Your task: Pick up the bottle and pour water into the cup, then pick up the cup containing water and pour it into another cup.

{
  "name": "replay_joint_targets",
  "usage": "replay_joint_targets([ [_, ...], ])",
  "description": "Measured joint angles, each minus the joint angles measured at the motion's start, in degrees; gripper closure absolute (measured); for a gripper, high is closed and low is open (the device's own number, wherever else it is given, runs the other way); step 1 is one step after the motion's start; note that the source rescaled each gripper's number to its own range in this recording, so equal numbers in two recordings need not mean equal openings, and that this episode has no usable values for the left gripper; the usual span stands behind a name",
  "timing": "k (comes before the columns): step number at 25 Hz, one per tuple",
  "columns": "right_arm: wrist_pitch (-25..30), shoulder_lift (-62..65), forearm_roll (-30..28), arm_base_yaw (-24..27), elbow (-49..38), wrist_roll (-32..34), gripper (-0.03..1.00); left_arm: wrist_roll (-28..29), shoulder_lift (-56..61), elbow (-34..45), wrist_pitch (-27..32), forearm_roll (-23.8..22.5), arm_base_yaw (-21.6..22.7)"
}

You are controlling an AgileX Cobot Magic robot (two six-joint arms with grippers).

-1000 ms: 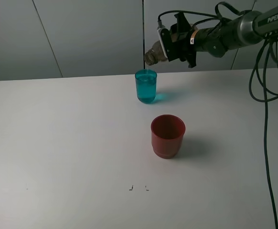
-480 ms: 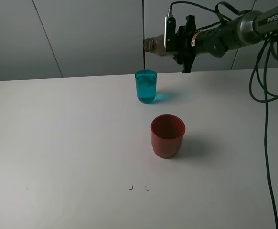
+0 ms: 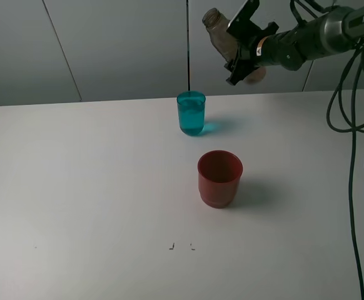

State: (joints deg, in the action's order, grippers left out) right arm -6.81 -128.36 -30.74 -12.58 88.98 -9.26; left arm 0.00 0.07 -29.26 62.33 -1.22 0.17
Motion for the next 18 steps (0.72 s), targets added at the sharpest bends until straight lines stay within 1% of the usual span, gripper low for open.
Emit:
replay_joint_targets([
  [2,-0.64,0.0,0.0,1.07,-0.79,5.29,0.97,0.0,0.0,0.0,0.0,0.0,0.0],
  [5,-2.64,0.0,0.0,2.67,-2.21,10.45,0.97,-0.39,0.0,0.0,0.0,0.0,0.0],
  [8,-7.39,0.0,0.0,4.49,-4.33,16.88,0.97,-0.39,0.0,0.0,0.0,0.0,0.0],
  [11,-11.63,0.0,0.0,6.45,-6.55,22.06,0.97,-0.39,0.0,0.0,0.0,0.0,0.0],
  [12,-13.8,0.0,0.0,7.25,-7.49,23.77,0.97,-0.39,0.0,0.0,0.0,0.0,0.0],
  [16,-20.47,0.0,0.0,10.35,-11.18,27.97,0.97,-0.39,0.0,0.0,0.0,0.0,0.0],
  [18,-23.94,0.0,0.0,11.74,-12.73,28.71,0.97,-0.39,0.0,0.0,0.0,0.0,0.0],
])
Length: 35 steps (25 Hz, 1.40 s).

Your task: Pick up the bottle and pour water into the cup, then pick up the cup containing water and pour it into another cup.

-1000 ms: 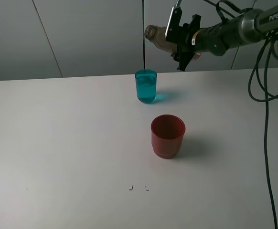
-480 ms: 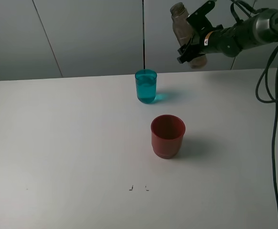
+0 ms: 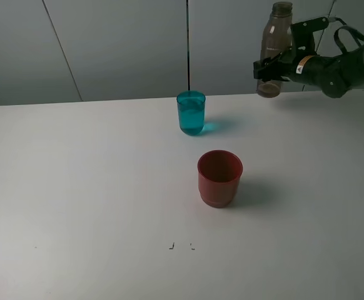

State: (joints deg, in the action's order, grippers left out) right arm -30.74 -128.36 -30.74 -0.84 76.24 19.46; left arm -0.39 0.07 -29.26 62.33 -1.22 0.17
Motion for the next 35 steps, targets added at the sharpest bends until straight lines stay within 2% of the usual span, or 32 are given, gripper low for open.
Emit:
replay_joint_targets([
  [3,-3.66,0.0,0.0,2.03,-1.7,0.41,0.97,0.0,0.0,0.0,0.0,0.0,0.0],
  [12,-8.32,0.0,-3.11,7.3,-5.75,0.96,0.97,0.0,0.0,0.0,0.0,0.0,0.0],
  [35,-9.77,-1.41,-7.72,8.49,-6.24,0.52,0.97,0.0,0.0,0.0,0.0,0.0,0.0],
])
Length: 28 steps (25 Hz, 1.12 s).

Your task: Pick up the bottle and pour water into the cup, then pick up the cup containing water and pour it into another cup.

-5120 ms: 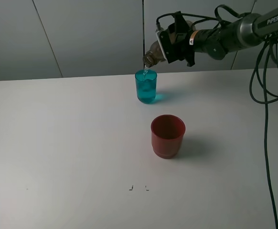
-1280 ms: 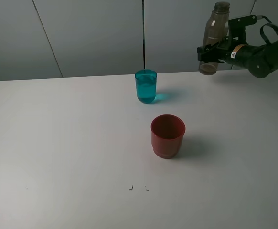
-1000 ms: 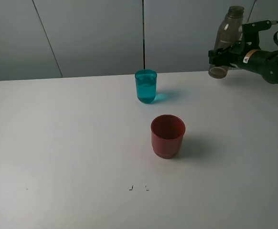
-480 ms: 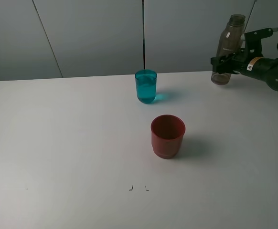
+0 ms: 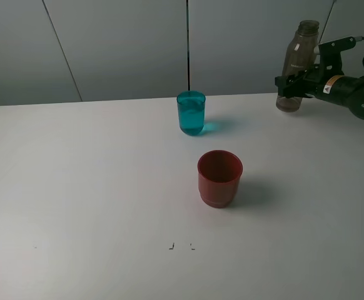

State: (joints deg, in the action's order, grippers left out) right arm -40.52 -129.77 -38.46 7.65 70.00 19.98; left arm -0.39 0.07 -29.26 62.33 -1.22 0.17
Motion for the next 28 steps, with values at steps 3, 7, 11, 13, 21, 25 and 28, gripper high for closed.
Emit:
replay_joint_targets([
  [3,-0.78,-0.27,-0.14,0.1,0.0,0.0,0.97,0.0,0.0,0.0,0.0,0.0,0.0],
  [7,-1.1,-1.04,-0.5,0.1,0.0,-0.13,0.97,0.0,0.0,0.0,0.0,0.0,0.0],
  [11,-1.1,-1.04,-0.38,0.1,0.0,-0.53,0.97,0.0,0.0,0.0,0.0,0.0,0.0],
  [13,-0.79,-1.04,-0.38,0.1,0.0,-0.68,0.97,0.0,0.0,0.0,0.0,0.0,0.0],
  [21,-0.41,-1.04,-0.26,0.26,0.0,-0.91,0.97,0.0,0.0,0.0,0.0,0.0,0.0],
  [25,-0.2,-1.04,-0.16,0.26,0.0,-1.02,0.97,0.39,0.0,0.0,0.0,0.0,0.0],
  [28,-0.2,-1.04,-0.16,0.26,0.0,-1.02,0.97,0.39,0.0,0.0,0.0,0.0,0.0],
])
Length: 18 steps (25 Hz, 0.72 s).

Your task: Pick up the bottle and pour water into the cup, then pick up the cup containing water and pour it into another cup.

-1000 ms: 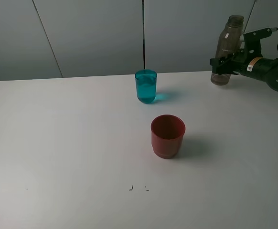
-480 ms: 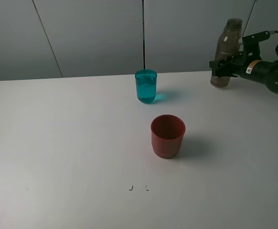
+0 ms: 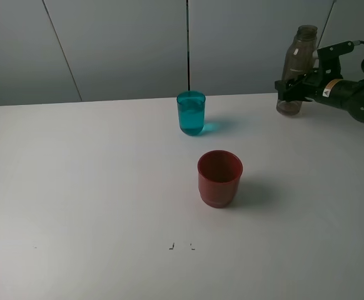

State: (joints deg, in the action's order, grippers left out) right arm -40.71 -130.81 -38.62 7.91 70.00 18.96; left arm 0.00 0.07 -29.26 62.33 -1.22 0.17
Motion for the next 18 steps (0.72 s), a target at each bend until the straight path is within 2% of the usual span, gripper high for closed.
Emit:
replay_joint_targets([
  [8,0.21,0.0,-0.83,0.0,0.0,0.0,0.97,0.0,0.0,0.0,0.0,0.0,0.0],
  [10,0.21,0.0,-0.83,0.0,0.0,0.1,0.93,0.0,0.0,0.0,0.0,0.0,0.0],
  [14,-0.17,0.0,-0.86,0.1,0.0,1.68,0.66,0.0,0.0,0.0,0.0,0.0,0.0],
  [15,-0.17,0.0,-0.86,0.1,0.0,1.99,0.57,0.0,0.0,0.0,0.0,0.0,0.0],
  [18,-0.29,0.0,-0.86,0.1,0.0,2.68,0.17,0.0,0.0,0.0,0.0,0.0,0.0],
])
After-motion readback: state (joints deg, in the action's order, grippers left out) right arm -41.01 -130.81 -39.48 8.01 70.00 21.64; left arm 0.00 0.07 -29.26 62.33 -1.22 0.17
